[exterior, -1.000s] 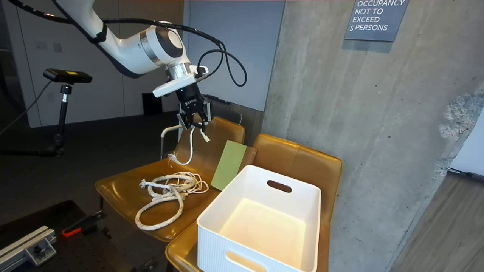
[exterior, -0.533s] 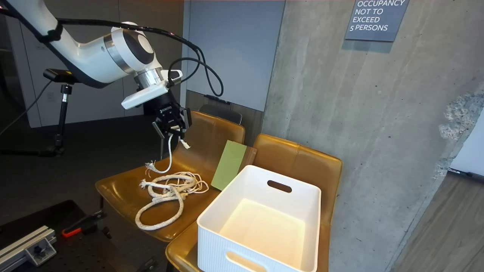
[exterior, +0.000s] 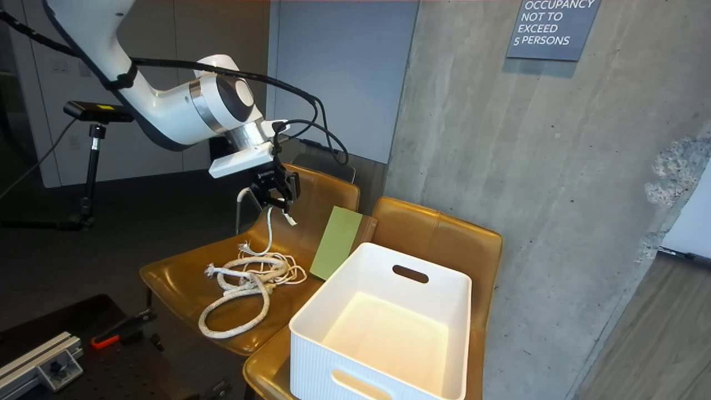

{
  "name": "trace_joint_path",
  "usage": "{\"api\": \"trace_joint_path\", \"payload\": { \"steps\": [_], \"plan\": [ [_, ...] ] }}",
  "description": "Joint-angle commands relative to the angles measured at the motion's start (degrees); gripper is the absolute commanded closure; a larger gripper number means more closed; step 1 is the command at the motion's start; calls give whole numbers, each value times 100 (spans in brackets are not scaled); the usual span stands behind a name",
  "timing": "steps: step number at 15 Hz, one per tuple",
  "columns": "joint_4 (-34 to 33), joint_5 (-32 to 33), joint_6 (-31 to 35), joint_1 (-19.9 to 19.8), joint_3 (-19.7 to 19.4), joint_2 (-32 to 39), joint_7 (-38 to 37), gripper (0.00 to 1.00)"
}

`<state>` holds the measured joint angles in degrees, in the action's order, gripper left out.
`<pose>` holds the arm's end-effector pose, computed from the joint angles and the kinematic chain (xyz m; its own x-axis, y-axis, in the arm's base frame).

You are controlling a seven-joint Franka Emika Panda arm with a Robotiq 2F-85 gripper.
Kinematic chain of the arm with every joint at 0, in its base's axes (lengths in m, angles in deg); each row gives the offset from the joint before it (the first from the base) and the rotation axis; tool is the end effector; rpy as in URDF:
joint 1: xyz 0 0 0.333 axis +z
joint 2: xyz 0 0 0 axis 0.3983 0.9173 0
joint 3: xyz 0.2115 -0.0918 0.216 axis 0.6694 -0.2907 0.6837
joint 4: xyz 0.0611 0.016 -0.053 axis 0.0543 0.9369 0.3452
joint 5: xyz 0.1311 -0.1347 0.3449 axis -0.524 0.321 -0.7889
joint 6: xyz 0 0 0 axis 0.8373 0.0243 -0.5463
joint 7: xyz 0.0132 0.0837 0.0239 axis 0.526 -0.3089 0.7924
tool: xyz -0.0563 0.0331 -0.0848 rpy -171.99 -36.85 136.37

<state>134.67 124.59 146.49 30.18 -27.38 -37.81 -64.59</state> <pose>0.5682 0.0837 0.3411 0.8495 0.5024 0.1611 0.3868 -0.8006 0.4576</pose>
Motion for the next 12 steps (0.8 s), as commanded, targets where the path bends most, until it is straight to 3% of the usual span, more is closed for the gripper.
{"api": "trace_joint_path", "payload": {
  "steps": [1, 7, 12],
  "plan": [
    [-838, -727, -34, -37, 133, 706, 405, 100],
    [-1593, -1472, -669, 181, 91, 1093, 638, 100],
    [-1432, -1580, -943, 317, 120, 896, 500, 100]
  ]
}}
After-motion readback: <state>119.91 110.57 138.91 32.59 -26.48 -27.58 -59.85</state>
